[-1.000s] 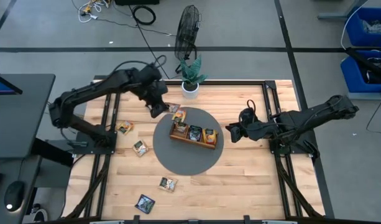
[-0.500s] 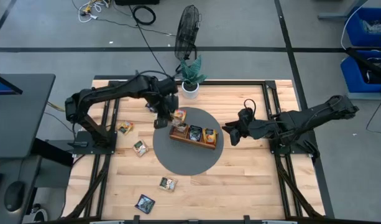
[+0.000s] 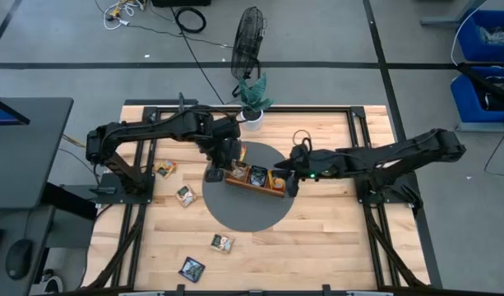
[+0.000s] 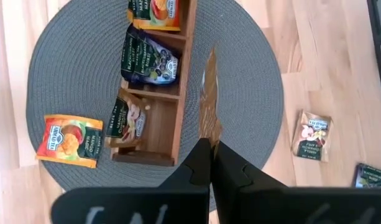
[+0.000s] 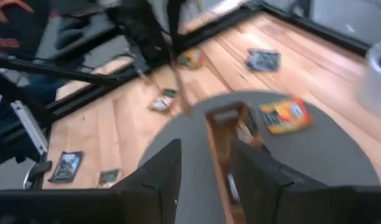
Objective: Pick & Place Tea
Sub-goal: Put the brown tea bag into the left section of the wooden organizer
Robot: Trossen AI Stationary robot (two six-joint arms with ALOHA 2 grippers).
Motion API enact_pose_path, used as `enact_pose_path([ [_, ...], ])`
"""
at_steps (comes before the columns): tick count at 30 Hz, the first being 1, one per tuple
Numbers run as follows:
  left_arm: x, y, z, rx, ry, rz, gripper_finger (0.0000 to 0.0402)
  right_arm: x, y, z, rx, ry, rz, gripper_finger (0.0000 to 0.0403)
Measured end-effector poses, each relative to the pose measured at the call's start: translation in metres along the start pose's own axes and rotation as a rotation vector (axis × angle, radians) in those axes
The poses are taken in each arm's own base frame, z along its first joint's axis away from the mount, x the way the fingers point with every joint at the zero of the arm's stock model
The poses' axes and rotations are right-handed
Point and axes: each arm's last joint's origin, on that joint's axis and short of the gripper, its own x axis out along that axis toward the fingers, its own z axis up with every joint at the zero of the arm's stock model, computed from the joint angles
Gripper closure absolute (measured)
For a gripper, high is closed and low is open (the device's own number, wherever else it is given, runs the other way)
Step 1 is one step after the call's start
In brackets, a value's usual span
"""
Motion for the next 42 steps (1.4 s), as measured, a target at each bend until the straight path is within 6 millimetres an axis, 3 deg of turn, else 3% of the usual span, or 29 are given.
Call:
enact_pose_path([
  [5,0.002,-0.007,0.004,0.027,-0.021,-0.002,0.0400,0.025,0.008,-0.001,-0.116,-0.014,0.025,0.0259],
  [16,0.002,-0.006,0.005,0.009,-0.032,0.005,0.0400,0.076,0.020,0.023,-0.165,0.038,0.005,0.0259],
  [26,0.001,-0.006,0.005,0.009,-0.033,0.005,0.0400,0.100,0.013,0.035,-0.145,0.141,0.049,0.0263],
  [30,0.001,-0.006,0.005,0.009,-0.030,0.004,0.0400,0.101,0.009,0.036,-0.140,0.145,0.044,0.0297],
  [35,0.001,-0.006,0.005,0.004,-0.036,0.007,0.0399,0.100,0.008,0.033,-0.138,0.201,0.095,0.0387],
  [42,0.001,-0.006,0.006,0.004,-0.041,0.011,0.0398,0.100,0.007,0.032,-0.142,0.210,0.071,0.0399],
])
